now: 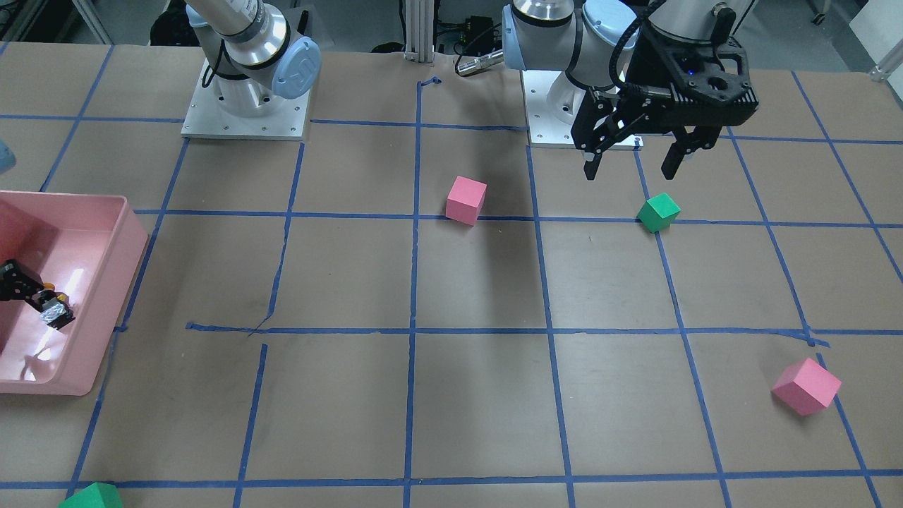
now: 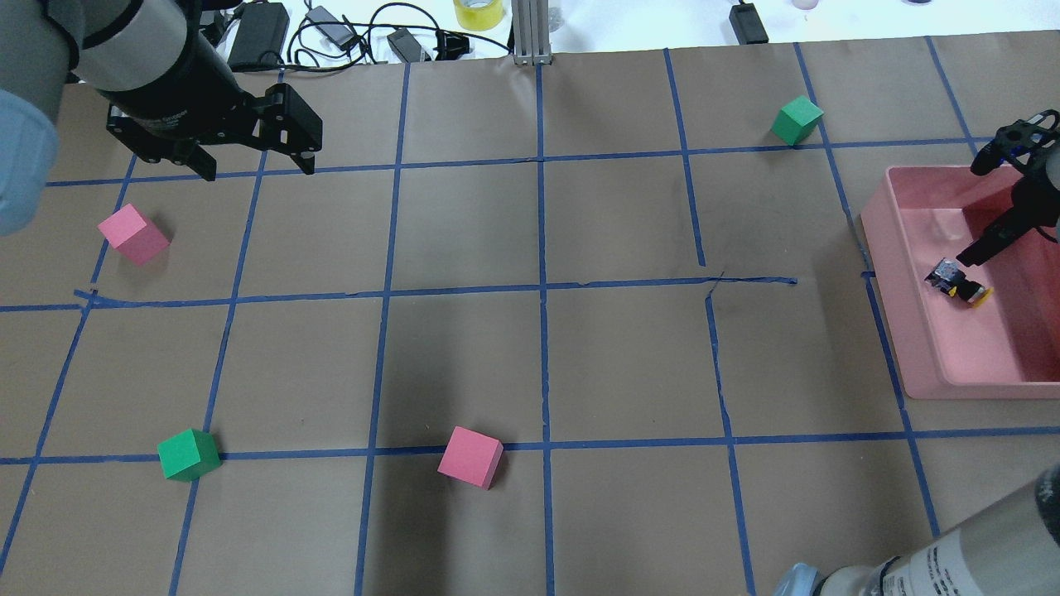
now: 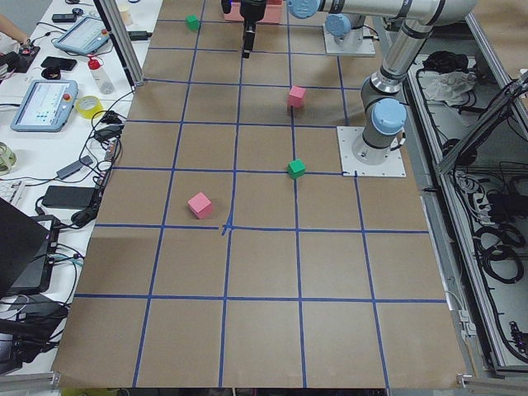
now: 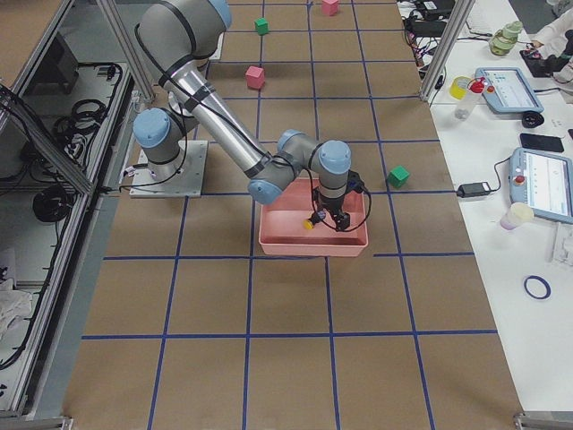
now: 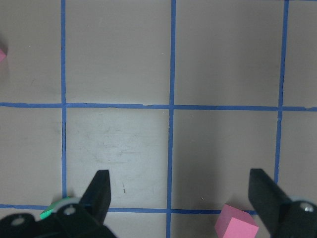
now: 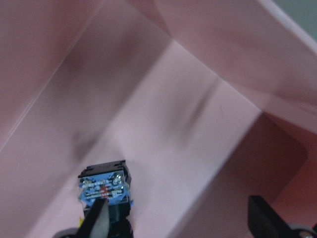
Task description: Align button upright
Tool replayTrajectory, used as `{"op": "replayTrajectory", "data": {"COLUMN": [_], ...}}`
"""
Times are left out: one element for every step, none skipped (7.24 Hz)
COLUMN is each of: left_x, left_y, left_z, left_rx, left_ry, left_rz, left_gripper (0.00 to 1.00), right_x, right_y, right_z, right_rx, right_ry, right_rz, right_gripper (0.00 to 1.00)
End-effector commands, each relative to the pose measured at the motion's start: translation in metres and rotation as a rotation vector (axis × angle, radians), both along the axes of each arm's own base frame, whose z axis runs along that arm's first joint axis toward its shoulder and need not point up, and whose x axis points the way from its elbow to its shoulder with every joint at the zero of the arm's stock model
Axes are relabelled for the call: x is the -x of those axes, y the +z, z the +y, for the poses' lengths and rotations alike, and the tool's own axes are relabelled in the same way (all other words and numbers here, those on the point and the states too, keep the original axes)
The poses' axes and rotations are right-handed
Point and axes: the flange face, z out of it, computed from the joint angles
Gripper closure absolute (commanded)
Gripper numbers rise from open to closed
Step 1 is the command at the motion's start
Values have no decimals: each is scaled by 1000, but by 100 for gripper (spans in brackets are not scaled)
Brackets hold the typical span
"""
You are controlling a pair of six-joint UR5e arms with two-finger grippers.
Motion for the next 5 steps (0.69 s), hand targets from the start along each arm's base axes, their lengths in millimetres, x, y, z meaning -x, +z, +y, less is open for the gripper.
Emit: {"op": "replayTrajectory", "data": {"left_x": [0, 0, 0, -1, 0], "left_y": [1, 1, 0, 0, 0], "left_z": [0, 0, 1, 0, 1], "left_rx": [2, 2, 0, 0, 0], "left_ry": [-14, -14, -14, -12, -14], "left_rz": [-6, -6, -6, -6, -6], "left_gripper": [0, 0, 0, 0, 0], "right_x": [-5, -6, -6, -4, -4], "right_y": [2, -1, -3, -2, -2], "right_z": [-8, -9, -9, -9, -9], "right_rx": [41, 37, 34, 32, 31], "right_ry": [32, 38, 42, 43, 43], "right_rz": [-12, -15, -15, -5, -3], "right_gripper": [0, 0, 0, 0, 0]}}
